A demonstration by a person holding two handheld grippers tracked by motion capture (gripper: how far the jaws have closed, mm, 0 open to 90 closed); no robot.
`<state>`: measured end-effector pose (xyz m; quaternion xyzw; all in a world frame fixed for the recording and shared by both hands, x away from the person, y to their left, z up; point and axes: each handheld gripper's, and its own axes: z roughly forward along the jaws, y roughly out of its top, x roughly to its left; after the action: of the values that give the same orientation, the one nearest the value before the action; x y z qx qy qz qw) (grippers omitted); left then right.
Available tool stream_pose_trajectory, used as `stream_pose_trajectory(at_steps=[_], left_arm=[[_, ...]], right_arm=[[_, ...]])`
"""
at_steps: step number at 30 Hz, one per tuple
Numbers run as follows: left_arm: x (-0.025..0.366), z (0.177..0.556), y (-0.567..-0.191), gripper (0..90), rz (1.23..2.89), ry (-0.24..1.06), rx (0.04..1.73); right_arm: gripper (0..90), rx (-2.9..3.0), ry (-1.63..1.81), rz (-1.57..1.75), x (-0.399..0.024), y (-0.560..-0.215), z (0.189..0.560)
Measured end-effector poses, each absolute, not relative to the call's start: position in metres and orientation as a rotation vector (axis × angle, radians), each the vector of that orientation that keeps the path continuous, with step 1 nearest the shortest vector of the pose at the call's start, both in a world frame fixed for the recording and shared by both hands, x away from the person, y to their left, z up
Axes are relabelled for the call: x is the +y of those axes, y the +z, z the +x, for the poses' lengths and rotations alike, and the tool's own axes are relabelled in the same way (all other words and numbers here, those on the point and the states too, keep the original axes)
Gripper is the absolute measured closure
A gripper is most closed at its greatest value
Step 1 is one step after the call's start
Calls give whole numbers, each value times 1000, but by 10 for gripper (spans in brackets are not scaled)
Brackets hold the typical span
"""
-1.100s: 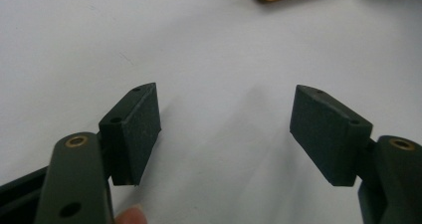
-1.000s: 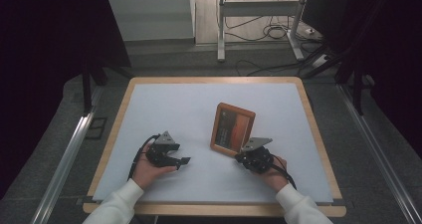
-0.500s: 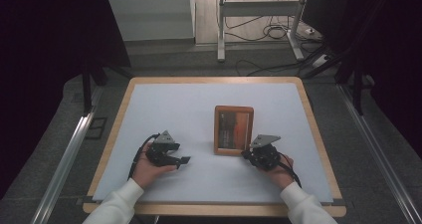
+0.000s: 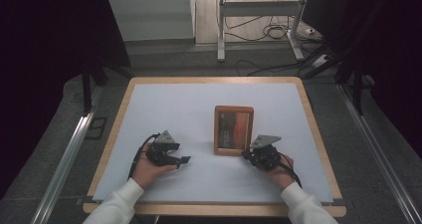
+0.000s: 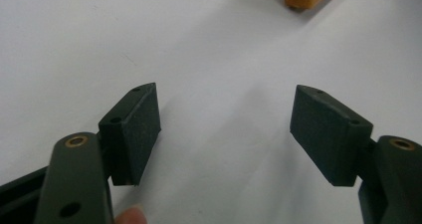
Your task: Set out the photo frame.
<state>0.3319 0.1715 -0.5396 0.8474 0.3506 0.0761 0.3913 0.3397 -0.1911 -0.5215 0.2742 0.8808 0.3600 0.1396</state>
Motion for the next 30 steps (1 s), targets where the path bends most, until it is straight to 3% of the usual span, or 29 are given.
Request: stream_pose_trajectory(at_steps=[13, 20, 22, 24, 26, 30], left_arm=[[174, 326, -535, 276, 2151, 224, 866], [174, 326, -535, 276, 2152, 229, 872], [174, 326, -536, 276, 2152, 229, 874], [175, 326, -536, 275, 2153, 230, 875], [174, 326, -536, 276, 2157, 233, 873], [173, 326, -537, 275, 2164, 235, 875]], right_arm=[[894, 2495, 1071, 784, -196, -512, 328], [855, 2436, 1136, 835, -222, -503, 316], [768, 2421, 1164, 873, -235, -503, 314], [580, 2399, 1173, 917, -247, -505, 311], [479, 2365, 1163, 960, -259, -506, 309], [355, 2302, 1153, 1052, -280, -509, 306]])
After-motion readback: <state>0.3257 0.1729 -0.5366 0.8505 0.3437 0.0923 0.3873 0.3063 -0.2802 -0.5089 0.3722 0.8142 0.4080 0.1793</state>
